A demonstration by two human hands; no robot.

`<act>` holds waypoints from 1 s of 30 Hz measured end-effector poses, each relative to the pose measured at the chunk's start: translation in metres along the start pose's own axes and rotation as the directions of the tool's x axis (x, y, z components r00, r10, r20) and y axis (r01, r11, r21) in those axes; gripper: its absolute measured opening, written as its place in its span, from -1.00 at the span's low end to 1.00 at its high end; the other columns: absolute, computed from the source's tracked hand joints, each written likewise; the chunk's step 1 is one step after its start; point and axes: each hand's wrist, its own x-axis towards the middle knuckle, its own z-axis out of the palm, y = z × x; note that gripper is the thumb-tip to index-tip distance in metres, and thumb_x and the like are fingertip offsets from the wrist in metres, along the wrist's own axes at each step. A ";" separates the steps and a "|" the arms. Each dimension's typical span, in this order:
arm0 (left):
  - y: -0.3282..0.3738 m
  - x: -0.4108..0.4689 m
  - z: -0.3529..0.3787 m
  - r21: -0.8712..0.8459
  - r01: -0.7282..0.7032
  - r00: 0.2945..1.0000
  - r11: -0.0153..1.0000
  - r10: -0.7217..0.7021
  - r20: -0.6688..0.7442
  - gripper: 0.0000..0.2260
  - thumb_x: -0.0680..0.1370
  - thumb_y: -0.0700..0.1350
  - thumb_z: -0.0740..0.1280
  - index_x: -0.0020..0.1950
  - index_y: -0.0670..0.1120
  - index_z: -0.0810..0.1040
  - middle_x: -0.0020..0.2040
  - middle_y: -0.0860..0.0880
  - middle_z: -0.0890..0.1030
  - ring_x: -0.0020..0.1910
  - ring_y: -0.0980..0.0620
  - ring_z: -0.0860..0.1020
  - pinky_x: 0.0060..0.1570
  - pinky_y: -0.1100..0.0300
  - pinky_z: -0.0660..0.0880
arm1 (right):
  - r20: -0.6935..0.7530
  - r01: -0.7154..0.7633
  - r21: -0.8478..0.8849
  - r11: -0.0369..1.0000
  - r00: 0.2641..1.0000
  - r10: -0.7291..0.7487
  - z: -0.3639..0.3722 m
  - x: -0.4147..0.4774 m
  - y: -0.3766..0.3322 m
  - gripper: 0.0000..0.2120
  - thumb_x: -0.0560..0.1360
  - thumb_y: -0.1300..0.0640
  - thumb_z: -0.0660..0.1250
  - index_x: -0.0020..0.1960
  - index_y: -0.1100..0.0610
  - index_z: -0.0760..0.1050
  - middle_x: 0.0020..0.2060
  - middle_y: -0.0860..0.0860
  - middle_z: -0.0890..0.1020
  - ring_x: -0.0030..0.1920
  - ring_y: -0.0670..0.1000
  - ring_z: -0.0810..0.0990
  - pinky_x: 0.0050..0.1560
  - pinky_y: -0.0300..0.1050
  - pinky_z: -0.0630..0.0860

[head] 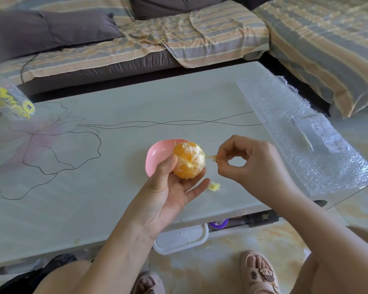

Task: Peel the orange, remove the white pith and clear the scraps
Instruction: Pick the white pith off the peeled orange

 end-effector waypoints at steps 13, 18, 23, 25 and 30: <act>-0.002 0.002 -0.011 -0.012 0.093 0.960 0.996 -0.093 -0.265 -0.64 0.33 -0.02 0.35 0.07 -0.15 0.53 -0.12 -0.12 0.69 -0.20 0.01 0.67 0.01 0.03 0.51 | 0.199 -0.126 -0.435 0.892 0.952 0.232 0.033 0.016 0.048 -0.70 0.53 0.28 0.14 0.00 0.07 0.63 -0.05 -0.06 0.64 -0.08 -0.04 0.56 -0.18 -0.32 0.39; -0.001 0.002 -0.012 -0.022 0.083 0.960 0.996 -0.086 -0.265 -0.68 0.36 -0.05 0.32 0.06 -0.15 0.53 -0.01 -0.17 0.65 -0.09 -0.05 0.63 0.08 -0.01 0.48 | 0.211 -0.080 -0.484 0.871 0.956 0.206 0.039 0.015 0.046 -0.71 0.56 0.21 0.11 0.04 0.07 0.61 -0.04 -0.04 0.61 -0.05 0.00 0.55 -0.16 -0.23 0.38; -0.001 0.002 -0.012 -0.001 0.068 0.962 0.998 -0.066 -0.264 -0.69 0.35 -0.09 0.32 0.06 -0.17 0.52 -0.12 -0.15 0.69 -0.16 -0.05 0.67 0.02 0.01 0.52 | 0.161 -0.067 -0.454 0.888 0.975 0.155 0.035 0.014 0.043 -0.95 0.45 0.18 0.34 -0.17 0.07 0.56 -0.27 -0.12 0.52 -0.18 -0.06 0.53 -0.25 -0.32 0.39; -0.002 0.002 -0.009 0.011 0.042 0.963 0.999 -0.038 -0.267 -0.75 0.38 -0.12 0.31 0.02 -0.18 0.52 -0.20 -0.14 0.69 -0.13 -0.07 0.66 0.04 0.02 0.52 | 0.101 -0.073 -0.372 0.925 0.988 0.118 0.031 0.012 0.037 -0.92 0.44 0.22 0.35 -0.17 0.07 0.56 -0.30 -0.13 0.56 -0.21 -0.08 0.55 -0.25 -0.38 0.38; -0.004 0.006 -0.011 0.057 -0.014 0.972 0.998 0.027 -0.235 -0.70 0.33 -0.26 0.44 0.04 -0.22 0.54 -0.07 -0.19 0.68 -0.02 -0.12 0.64 0.01 0.04 0.61 | 0.005 0.033 -0.122 0.992 0.999 -0.032 0.020 -0.003 0.005 -0.88 0.49 0.18 0.37 -0.07 0.02 0.67 -0.25 -0.18 0.63 -0.19 -0.37 0.51 -0.20 -0.52 0.35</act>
